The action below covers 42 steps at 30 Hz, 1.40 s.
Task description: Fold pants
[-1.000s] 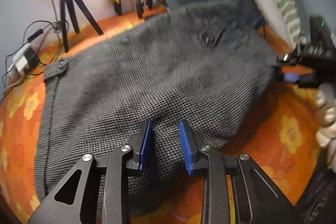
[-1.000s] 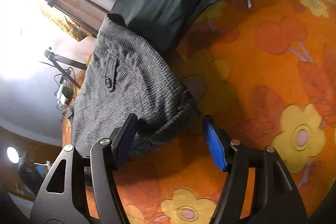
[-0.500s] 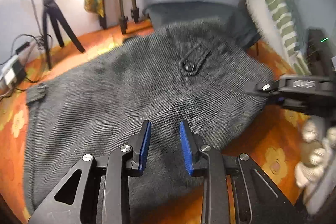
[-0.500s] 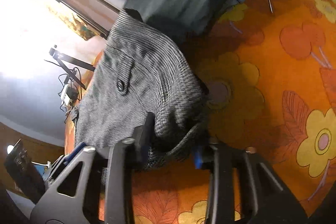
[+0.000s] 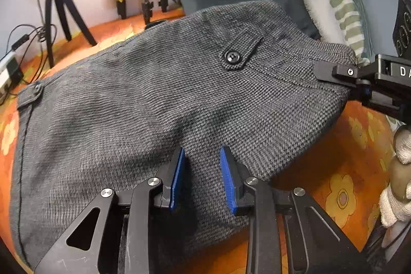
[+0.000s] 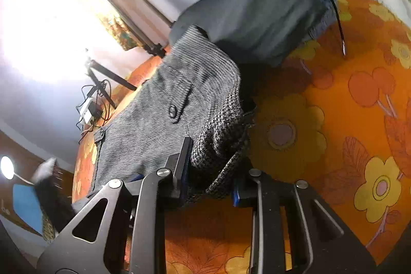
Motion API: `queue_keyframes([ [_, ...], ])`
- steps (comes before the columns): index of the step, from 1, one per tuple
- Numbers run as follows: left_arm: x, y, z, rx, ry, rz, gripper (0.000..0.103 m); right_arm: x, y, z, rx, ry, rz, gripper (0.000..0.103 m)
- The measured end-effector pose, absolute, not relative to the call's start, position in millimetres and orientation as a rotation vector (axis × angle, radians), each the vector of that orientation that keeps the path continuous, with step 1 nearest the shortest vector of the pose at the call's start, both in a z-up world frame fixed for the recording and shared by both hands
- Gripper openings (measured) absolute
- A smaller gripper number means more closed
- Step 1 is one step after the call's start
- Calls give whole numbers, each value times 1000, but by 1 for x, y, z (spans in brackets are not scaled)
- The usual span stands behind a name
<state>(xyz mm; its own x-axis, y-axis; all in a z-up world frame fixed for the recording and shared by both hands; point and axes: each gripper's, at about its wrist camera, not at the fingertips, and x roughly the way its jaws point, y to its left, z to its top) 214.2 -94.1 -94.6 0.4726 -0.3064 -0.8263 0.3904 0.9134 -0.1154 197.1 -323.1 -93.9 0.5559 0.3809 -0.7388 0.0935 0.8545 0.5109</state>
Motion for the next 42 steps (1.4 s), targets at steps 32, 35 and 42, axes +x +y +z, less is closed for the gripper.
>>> queue_keyframes([
  [32, 157, 198, -13, -363, 823, 10, 27, 159, -2, -62, -71, 882, 655, 22],
  [35, 158, 200, -15, -359, 824, 11, 27, 157, 11, -81, -111, 920, 673, 23],
  [42, 162, 198, -15, -358, 823, -5, 27, 155, -18, -65, 47, 922, 813, 50],
])
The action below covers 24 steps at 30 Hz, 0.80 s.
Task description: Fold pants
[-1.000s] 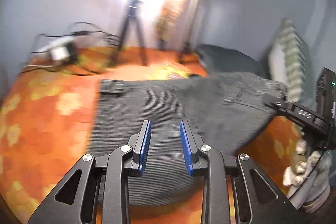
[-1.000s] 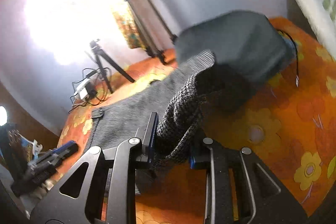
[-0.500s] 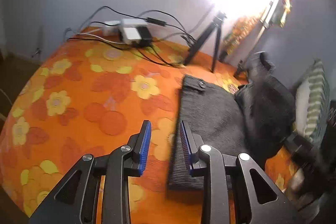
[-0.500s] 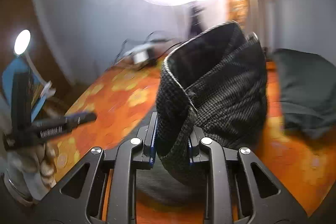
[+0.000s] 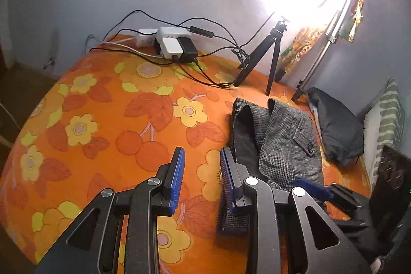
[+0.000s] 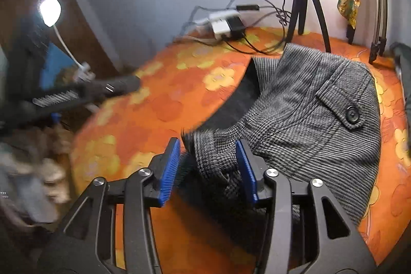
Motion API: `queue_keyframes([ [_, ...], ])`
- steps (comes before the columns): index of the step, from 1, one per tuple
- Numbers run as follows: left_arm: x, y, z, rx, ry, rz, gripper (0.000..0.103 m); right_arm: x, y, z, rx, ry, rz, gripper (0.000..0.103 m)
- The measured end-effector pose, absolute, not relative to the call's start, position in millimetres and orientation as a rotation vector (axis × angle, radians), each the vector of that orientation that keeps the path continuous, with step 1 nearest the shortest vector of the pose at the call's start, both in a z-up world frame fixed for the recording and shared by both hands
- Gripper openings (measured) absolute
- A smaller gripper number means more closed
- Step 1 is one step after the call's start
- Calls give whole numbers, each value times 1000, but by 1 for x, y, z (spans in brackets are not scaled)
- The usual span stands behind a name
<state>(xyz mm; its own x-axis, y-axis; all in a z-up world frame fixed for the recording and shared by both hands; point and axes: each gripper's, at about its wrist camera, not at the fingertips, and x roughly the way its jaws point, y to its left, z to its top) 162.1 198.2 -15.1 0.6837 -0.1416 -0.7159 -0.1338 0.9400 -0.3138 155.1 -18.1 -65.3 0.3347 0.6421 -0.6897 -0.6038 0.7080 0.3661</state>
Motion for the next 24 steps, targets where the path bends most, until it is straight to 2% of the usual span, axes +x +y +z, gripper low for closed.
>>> queue_keyframes([
  [8, 165, 167, -20, -360, 849, -127, 27, 160, -103, -33, 194, 872, 692, 51],
  [11, 171, 145, -28, -338, 880, -183, 36, 165, -138, -34, 225, 884, 601, 51],
  [18, 180, 104, -51, -157, 946, -177, 36, 186, -178, -67, 302, 989, 472, 51],
  [22, 178, 104, -73, -21, 997, -59, 39, 194, -177, -91, 329, 1072, 474, 51],
  [24, 177, 113, -82, -49, 1018, -65, 40, 194, -180, -100, 359, 1112, 492, 51],
])
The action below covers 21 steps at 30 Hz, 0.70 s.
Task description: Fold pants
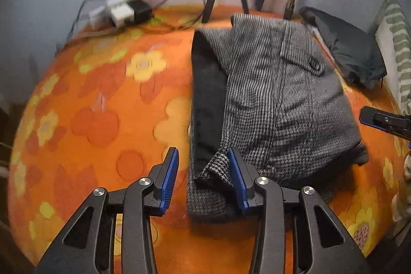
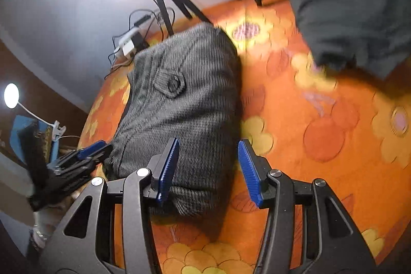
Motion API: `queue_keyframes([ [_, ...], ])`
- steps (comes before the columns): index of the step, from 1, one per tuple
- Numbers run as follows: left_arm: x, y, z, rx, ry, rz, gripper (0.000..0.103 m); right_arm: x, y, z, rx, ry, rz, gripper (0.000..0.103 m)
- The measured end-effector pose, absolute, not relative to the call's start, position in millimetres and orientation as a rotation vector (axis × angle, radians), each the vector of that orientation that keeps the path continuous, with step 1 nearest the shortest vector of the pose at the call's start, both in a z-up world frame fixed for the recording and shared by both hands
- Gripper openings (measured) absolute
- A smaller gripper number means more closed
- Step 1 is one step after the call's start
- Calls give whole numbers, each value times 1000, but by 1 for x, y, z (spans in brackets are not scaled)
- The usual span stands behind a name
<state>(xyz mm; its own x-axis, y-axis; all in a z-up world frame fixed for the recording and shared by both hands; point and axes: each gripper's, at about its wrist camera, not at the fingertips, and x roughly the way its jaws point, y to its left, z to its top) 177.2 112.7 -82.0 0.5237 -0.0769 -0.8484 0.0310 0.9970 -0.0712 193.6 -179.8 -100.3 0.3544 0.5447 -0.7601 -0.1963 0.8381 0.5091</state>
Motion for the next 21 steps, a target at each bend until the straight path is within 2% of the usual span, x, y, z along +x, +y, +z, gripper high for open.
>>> queue_keyframes([
  [11, 185, 101, -28, -124, 891, -137, 39, 160, -182, -117, 280, 1146, 610, 51],
  [17, 228, 46, -12, -61, 884, -252, 39, 147, -169, -115, 235, 1121, 672, 48],
  [21, 266, 3, -18, -8, 920, -333, 39, 139, -164, -110, 127, 1069, 682, 42],
])
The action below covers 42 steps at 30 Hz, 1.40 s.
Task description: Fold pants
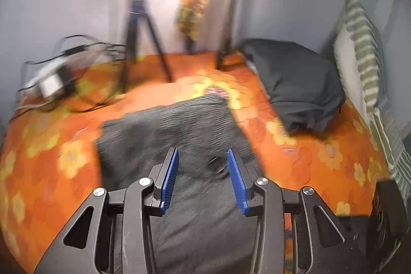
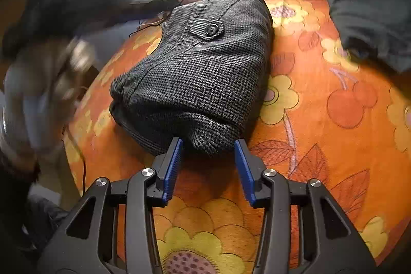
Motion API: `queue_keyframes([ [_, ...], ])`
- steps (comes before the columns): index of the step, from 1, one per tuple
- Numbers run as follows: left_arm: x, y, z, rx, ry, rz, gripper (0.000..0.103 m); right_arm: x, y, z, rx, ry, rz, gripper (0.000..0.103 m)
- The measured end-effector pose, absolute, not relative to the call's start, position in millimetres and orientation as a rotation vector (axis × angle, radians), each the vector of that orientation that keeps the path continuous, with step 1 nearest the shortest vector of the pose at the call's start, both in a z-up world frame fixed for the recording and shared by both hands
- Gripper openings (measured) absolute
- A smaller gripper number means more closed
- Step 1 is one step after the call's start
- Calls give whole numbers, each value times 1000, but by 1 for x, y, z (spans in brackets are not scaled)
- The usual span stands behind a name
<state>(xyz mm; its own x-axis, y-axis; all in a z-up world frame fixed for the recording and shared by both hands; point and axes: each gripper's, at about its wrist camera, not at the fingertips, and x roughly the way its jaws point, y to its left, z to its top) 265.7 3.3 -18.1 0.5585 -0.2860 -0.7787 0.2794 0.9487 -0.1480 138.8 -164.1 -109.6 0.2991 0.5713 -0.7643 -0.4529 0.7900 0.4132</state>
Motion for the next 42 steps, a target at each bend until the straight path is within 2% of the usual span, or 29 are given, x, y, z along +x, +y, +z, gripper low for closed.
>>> queue_keyframes([
  [6, 300, -11, -59, 3, 1015, -311, 39, 144, -168, -114, 127, 1076, 692, 36],
  [14, 306, 7, -65, -67, 1019, -314, 39, 152, -153, -117, 101, 1066, 686, 36],
  [16, 308, 9, -67, -68, 1013, -302, 39, 151, -151, -116, 94, 1055, 685, 19],
  [19, 312, 16, -72, -99, 1003, -282, 39, 142, -146, -109, 47, 1030, 678, 13],
  [23, 319, 30, -77, -169, 996, -270, 39, 128, -153, -104, 34, 1006, 693, 10],
  [33, 323, 26, -76, -120, 1001, -257, 39, 106, -163, -103, 10, 1010, 714, 8],
  [35, 319, 25, -70, -112, 996, -278, 38, 106, -165, -100, 11, 997, 722, 8],
  [38, 312, 17, -59, -100, 983, -316, 38, 106, -171, -105, 23, 1038, 709, 13],
  [40, 311, 8, -54, -86, 987, -341, 38, 104, -171, -110, 14, 1047, 708, 33],
  [42, 313, -3, -54, -74, 999, -368, 38, 104, -167, -110, -20, 1028, 701, 42],
])
